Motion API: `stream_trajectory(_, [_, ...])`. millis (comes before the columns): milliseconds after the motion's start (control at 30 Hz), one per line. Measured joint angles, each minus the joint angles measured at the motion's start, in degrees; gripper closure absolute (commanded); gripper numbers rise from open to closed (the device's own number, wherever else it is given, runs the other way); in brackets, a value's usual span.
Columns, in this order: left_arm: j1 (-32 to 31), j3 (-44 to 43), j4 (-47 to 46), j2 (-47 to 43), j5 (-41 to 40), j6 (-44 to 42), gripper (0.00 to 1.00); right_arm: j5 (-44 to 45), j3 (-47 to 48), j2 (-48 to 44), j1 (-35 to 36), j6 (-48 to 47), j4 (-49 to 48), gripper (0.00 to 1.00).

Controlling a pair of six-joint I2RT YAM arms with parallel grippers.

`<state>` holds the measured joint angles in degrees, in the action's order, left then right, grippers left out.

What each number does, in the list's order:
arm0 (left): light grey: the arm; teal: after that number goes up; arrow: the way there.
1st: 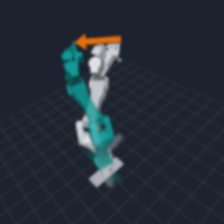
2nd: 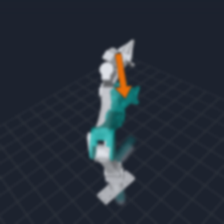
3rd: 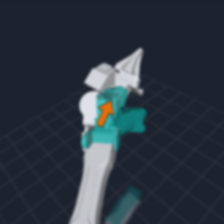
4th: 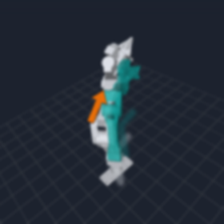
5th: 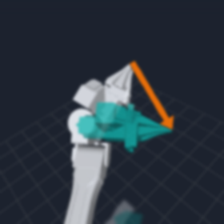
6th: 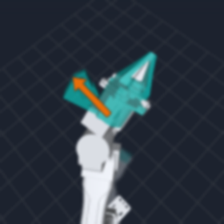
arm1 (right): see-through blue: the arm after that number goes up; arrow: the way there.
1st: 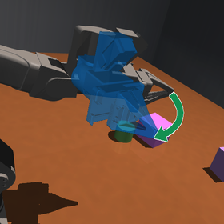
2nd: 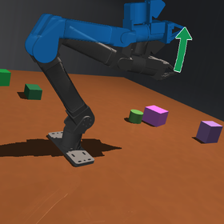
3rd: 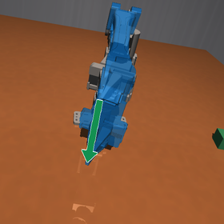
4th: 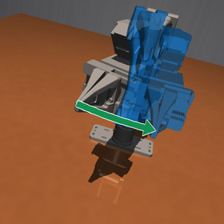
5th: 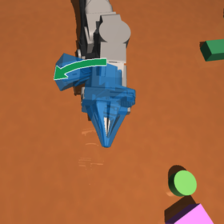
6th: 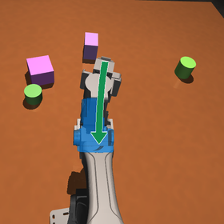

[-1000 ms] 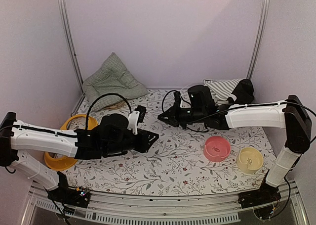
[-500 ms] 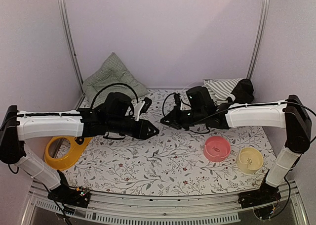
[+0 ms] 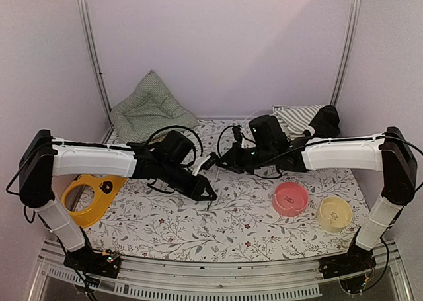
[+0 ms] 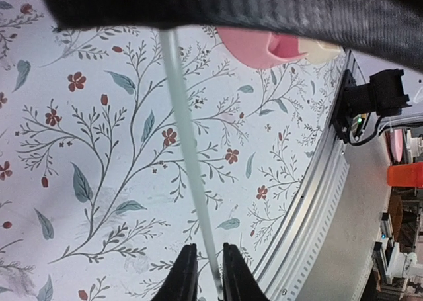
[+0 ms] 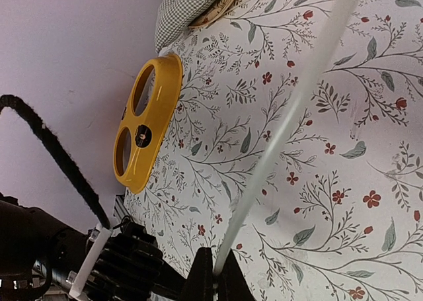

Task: Set up the pet tent
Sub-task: Pick up the tent fabric from the tent.

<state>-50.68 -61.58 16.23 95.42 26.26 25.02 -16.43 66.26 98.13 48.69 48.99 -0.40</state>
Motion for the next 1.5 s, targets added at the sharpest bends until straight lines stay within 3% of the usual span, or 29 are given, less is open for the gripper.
stream_trajectory(200, [0.35,-0.35,-0.11,1.01,2.21,-0.24,0.96,-0.04,0.13,0.0,0.0,-0.44,0.07,1.0])
stream_trajectory(333, [0.61,-0.52,-0.48,1.84,3.13,0.22,0.86,-0.07,0.13,0.0,0.0,-0.81,0.48,1.0])
stream_trajectory(600, [0.79,-2.03,-1.38,2.62,4.0,0.09,0.85,-0.22,0.13,0.0,-0.02,-1.05,0.96,1.0])
stream_trajectory(800, [1.51,-2.58,-1.73,2.78,4.5,-0.2,1.0,-0.22,0.13,0.0,-0.02,-1.22,1.27,1.0])
stream_trajectory(933, [2.05,-2.58,-1.38,3.17,4.74,0.02,1.0,-0.11,0.13,-0.02,-0.07,-1.33,1.31,1.0])
stream_trajectory(1000, [2.1,-2.58,-1.73,3.19,4.81,0.11,1.0,-0.09,0.13,-0.02,-0.07,-1.4,1.36,0.87])
stream_trajectory(1133, [2.1,-2.01,-2.89,3.08,4.72,1.73,1.0,0.61,-0.02,-0.02,-0.22,-2.54,1.79,0.49])
stream_trajectory(1267, [2.08,-0.09,-5.7,2.73,4.35,4.7,1.0,2.29,-2.51,-3.28,-0.33,-4.11,1.75,0.32])
stream_trajectory(1333, [2.08,0.74,-7.08,2.58,4.13,6.03,1.0,3.17,-4.2,-6.21,-0.35,-4.48,2.23,0.11])
stream_trajectory(1500, [2.08,1.55,-10.03,2.19,3.69,8.59,1.0,8.35,-7.85,-15.15,-1.31,-5.99,6.25,0.05])
